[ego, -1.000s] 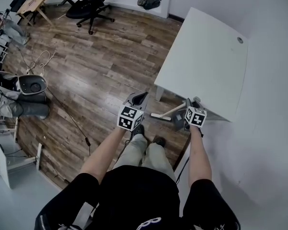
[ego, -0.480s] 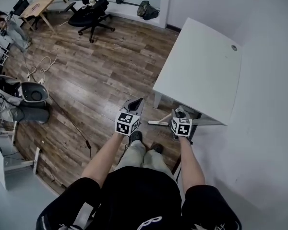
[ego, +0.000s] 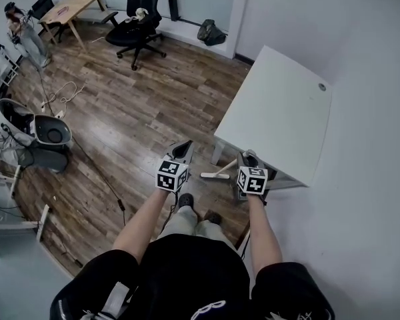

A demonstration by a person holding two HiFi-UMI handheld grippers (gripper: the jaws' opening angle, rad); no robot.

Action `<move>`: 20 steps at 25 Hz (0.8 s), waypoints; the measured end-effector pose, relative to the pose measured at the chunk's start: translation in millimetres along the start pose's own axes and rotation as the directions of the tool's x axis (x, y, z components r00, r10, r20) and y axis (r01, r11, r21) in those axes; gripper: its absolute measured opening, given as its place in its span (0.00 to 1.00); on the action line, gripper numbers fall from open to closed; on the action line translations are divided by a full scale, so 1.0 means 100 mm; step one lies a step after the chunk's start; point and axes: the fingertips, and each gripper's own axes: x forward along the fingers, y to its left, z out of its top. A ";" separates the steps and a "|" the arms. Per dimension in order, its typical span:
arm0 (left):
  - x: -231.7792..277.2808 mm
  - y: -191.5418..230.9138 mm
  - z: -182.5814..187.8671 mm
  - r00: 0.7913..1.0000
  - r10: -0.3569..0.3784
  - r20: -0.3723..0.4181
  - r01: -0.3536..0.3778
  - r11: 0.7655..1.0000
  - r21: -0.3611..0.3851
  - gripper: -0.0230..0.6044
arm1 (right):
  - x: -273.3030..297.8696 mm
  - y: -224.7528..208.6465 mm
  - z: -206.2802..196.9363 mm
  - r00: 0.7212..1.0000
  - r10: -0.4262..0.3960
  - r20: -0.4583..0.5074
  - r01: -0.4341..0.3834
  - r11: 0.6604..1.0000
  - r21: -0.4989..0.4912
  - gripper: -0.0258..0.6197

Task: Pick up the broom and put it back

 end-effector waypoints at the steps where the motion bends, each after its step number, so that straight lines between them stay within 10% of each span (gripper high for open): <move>1: -0.04 0.01 0.05 1.000 0.003 0.012 -0.003 1.000 0.001 0.05 | -0.04 0.04 0.10 1.000 0.002 0.015 -0.002 1.000 -0.005 0.21; 20: -0.54 0.19 0.92 0.988 0.050 0.143 -0.061 0.995 0.076 0.05 | -0.66 0.38 1.49 0.974 0.033 0.225 -0.018 0.998 -0.068 0.21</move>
